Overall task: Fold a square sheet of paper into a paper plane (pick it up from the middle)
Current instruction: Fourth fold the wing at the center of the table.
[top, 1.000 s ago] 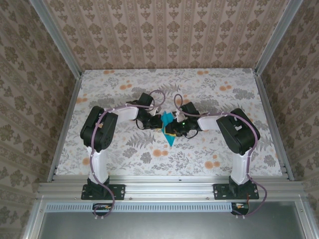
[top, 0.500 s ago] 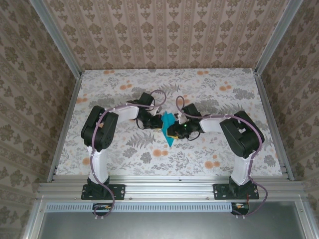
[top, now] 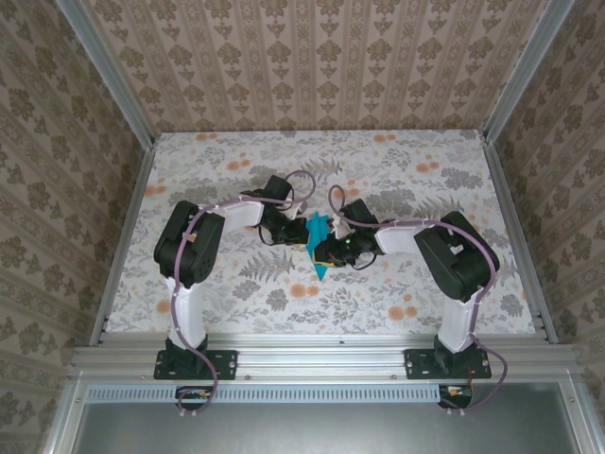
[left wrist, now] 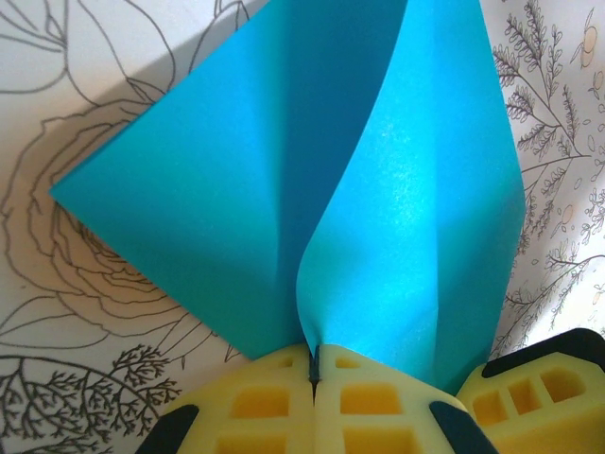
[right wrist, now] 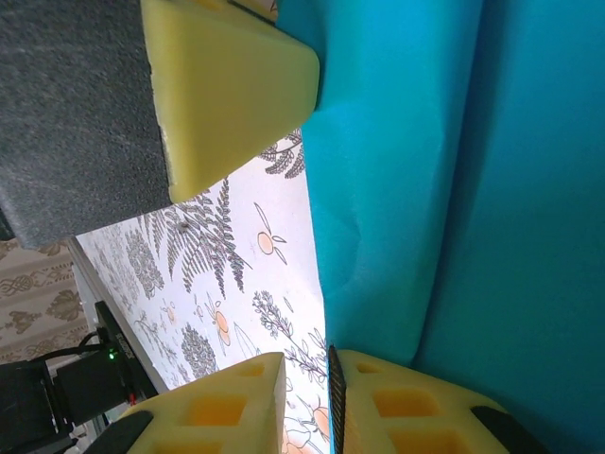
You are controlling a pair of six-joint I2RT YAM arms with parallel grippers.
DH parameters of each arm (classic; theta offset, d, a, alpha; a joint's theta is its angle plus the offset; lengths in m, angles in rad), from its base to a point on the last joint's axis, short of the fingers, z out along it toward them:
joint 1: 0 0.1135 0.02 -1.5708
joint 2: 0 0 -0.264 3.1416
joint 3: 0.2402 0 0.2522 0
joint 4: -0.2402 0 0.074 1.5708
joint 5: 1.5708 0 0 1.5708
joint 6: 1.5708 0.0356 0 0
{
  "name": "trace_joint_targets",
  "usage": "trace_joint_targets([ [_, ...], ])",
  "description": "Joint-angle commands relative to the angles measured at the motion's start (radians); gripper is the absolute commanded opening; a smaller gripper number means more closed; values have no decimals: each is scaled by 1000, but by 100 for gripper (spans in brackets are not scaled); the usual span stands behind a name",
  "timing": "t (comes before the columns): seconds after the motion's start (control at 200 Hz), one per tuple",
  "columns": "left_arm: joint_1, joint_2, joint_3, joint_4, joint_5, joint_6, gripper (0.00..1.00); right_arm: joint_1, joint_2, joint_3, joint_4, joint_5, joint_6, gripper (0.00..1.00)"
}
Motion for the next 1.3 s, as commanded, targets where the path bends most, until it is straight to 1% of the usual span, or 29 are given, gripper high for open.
trace_joint_targets([
  [0.0,-8,90,-33,-70,-135,35,3,16,26,16,-57,-13,-33,22],
  [0.63,-8,101,-55,-58,-140,36,1,60,38,29,-168,13,-118,22],
  [1.295,-6,126,-62,-50,-138,42,1,112,4,24,-267,44,-177,23],
])
